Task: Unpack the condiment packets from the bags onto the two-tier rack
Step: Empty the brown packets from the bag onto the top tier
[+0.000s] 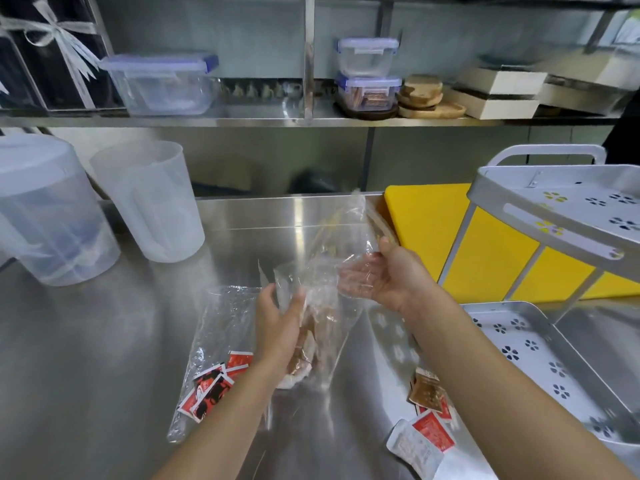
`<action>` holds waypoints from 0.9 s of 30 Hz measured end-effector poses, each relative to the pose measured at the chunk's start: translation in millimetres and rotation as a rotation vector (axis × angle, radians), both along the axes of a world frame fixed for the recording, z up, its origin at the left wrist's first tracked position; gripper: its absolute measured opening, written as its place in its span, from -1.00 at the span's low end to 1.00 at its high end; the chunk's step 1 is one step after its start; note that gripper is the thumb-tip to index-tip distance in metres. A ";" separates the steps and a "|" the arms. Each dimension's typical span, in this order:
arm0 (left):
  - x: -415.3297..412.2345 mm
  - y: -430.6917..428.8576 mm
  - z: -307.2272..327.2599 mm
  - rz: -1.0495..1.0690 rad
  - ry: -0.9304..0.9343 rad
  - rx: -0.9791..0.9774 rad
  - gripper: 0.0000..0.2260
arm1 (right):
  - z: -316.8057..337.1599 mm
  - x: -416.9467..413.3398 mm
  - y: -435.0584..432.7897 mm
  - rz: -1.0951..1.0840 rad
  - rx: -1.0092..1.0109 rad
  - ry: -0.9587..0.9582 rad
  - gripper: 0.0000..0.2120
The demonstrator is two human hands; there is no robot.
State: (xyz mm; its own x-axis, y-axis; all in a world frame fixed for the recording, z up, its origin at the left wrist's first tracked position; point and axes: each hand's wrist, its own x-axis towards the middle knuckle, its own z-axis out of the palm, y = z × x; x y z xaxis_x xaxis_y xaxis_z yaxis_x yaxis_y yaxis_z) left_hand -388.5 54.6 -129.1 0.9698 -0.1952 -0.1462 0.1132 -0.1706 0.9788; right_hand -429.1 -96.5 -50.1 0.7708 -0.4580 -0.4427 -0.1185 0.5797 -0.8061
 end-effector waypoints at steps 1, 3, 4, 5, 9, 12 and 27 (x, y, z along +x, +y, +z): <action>-4.8 2.5 9.4 -0.082 -0.019 -0.089 -0.47 | 2.7 0.2 -0.8 -0.021 0.018 -0.017 -0.61; -11.4 8.3 24.4 -0.342 0.058 -0.230 -0.26 | 8.9 0.8 0.5 -0.055 0.057 -0.062 -0.61; -15.0 10.2 28.3 -0.459 0.077 -0.245 -0.10 | 11.3 1.4 1.8 -0.072 0.074 -0.086 -0.63; -20.2 10.7 34.3 -0.577 0.083 -0.245 -0.01 | 13.3 2.1 2.9 -0.088 0.084 -0.103 -0.66; -30.7 -4.0 36.4 -0.422 -0.187 0.071 -0.25 | 18.8 0.0 11.4 -0.039 0.097 -0.154 -0.59; -14.9 -9.4 27.4 -0.129 -0.122 0.052 -0.79 | 16.5 -3.3 18.8 0.093 -0.033 -0.195 -0.27; 7.9 -15.0 120.7 0.162 0.204 -0.609 -0.96 | -32.0 -27.2 49.0 0.222 -0.945 -0.079 -0.67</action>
